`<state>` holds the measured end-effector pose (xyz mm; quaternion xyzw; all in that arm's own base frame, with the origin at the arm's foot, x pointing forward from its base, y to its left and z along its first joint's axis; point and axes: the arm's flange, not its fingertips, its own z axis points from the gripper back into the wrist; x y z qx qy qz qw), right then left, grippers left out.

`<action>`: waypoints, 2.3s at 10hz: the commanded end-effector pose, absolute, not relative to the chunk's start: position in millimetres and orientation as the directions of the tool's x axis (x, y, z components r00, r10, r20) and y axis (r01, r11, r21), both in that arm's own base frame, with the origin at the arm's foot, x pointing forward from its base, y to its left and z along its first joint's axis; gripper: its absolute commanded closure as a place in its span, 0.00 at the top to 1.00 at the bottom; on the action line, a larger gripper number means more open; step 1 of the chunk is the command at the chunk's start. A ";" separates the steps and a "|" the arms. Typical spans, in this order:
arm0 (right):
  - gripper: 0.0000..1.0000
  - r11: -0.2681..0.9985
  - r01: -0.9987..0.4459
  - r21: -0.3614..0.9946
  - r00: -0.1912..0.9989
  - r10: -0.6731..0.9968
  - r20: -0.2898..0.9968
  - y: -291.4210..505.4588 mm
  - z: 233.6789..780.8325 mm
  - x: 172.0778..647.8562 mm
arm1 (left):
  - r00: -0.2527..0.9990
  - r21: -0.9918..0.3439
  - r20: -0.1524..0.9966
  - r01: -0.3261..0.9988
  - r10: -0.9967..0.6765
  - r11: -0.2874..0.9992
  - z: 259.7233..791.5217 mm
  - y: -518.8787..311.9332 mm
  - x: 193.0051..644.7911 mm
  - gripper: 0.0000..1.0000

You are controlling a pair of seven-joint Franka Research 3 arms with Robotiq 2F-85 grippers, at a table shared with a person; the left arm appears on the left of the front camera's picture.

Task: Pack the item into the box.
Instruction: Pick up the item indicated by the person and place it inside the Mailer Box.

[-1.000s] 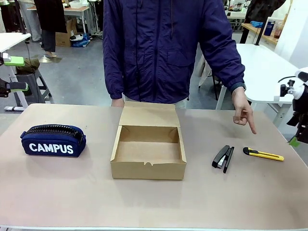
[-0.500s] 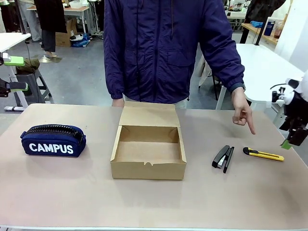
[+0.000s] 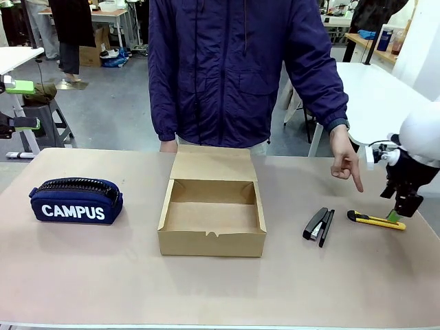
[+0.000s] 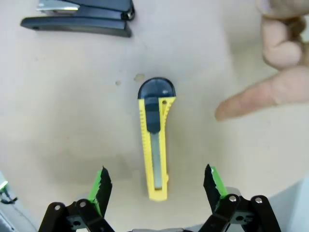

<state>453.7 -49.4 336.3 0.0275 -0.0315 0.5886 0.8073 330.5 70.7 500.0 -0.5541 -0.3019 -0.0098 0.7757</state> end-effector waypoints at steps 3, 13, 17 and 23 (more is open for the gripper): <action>1.00 0.250 -0.968 0.005 0.249 0.962 0.113 -46.9 305.9 484.4 | 0.806 -0.850 0.496 0.373 0.325 0.371 499.7 68.6 331.5 1.00; 1.00 0.222 -0.973 0.063 0.228 0.969 0.100 -56.9 291.0 483.2 | 0.806 -0.850 0.496 0.373 0.325 0.371 499.7 68.6 331.5 1.00; 0.42 0.197 -0.975 0.101 0.206 0.975 0.088 -57.8 294.3 478.7 | 0.806 -0.850 0.496 0.373 0.325 0.371 499.7 68.6 331.5 1.00; 0.00 0.194 -0.973 0.127 0.199 0.980 0.026 -55.8 301.2 473.6 | 0.806 -0.850 0.496 0.373 0.325 0.371 499.7 68.6 331.5 1.00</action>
